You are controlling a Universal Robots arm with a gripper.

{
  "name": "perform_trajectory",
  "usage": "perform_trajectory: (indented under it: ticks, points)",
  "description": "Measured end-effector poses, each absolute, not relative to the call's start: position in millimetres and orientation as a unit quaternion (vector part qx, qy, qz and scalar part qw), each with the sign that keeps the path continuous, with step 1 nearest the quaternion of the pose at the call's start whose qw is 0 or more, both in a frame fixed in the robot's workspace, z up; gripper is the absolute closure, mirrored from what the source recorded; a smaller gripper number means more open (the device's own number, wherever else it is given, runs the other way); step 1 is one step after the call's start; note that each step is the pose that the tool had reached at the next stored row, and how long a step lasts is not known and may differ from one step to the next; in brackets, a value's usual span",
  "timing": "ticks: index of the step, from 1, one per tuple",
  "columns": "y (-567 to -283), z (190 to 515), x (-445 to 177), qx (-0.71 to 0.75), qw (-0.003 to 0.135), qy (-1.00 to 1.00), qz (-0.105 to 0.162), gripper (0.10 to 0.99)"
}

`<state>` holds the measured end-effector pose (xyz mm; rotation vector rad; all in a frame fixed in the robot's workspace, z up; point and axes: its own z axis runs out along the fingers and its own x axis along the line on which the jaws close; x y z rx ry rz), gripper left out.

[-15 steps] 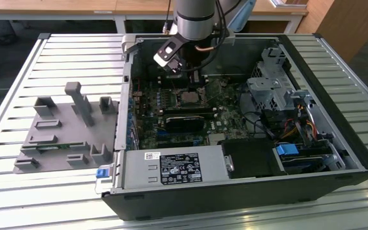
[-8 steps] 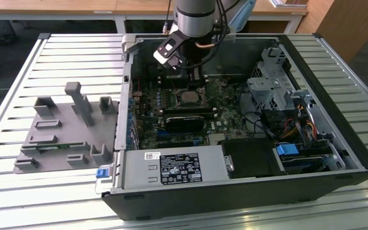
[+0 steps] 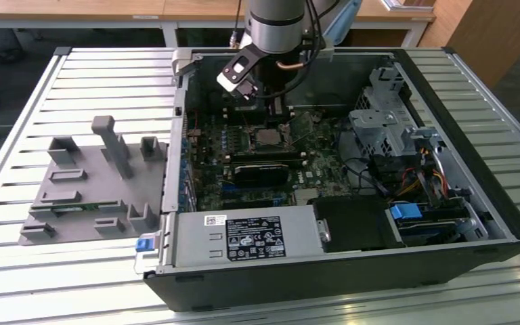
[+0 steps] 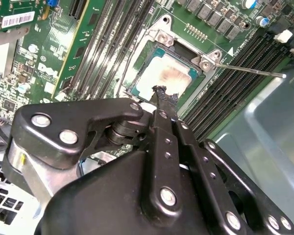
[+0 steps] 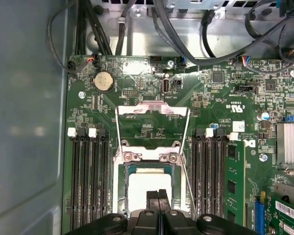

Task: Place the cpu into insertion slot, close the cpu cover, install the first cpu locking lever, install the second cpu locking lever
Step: 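Close the cpu cover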

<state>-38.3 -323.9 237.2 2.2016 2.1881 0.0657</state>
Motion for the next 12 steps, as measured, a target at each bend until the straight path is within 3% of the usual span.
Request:
perform_trajectory:
  ticks: [8,12]
  points:
    - [-324.2,258.2,-38.2,0.709,0.011,0.704,0.027,0.98]
    - [-324.3,259.5,-36.8,0.709,-0.01,0.704,0.047,0.98]
